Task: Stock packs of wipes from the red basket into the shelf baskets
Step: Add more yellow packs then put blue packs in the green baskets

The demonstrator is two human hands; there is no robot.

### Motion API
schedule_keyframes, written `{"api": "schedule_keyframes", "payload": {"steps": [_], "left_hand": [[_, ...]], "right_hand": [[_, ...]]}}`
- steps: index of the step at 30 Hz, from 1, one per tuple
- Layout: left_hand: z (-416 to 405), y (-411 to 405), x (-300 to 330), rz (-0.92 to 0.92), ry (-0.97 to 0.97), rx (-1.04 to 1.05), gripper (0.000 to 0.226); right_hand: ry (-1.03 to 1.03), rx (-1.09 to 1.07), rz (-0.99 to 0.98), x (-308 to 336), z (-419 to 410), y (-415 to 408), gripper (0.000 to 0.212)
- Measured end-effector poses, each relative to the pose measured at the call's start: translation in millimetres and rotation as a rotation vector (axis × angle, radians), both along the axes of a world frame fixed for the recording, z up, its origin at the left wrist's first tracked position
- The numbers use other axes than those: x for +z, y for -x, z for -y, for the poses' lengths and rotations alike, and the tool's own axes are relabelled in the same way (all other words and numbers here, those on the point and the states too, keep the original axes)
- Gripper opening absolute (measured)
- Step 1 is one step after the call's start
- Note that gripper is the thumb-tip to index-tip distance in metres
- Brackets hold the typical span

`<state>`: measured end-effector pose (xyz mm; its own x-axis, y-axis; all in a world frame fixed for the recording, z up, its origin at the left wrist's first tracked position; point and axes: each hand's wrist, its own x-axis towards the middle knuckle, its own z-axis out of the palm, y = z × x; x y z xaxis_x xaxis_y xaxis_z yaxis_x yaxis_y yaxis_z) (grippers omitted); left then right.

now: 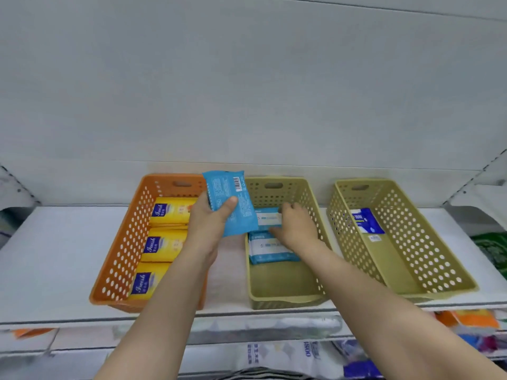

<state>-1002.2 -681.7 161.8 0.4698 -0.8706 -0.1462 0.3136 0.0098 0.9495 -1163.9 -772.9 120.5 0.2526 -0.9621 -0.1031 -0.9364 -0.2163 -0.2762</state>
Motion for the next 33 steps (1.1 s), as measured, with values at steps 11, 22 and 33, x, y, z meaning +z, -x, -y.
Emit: {"api": "schedule_keyframes", "payload": {"steps": [11, 22, 33], "left_hand": [[0.1, 25.2, 16.0, 0.029, 0.020, -0.095, 0.017], [11.7, 31.9, 19.6, 0.689, -0.011, -0.113, 0.042], [11.3, 29.5, 10.2, 0.251, 0.005, -0.008, 0.056]], "right_hand": [[-0.411, -0.046, 1.093, 78.8, -9.2, -7.1, 0.014], [-0.642, -0.228, 1.447, 82.5, -0.6, 18.3, 0.032], [-0.453, -0.039, 1.022, 71.1, 4.2, 33.8, 0.031]]}}
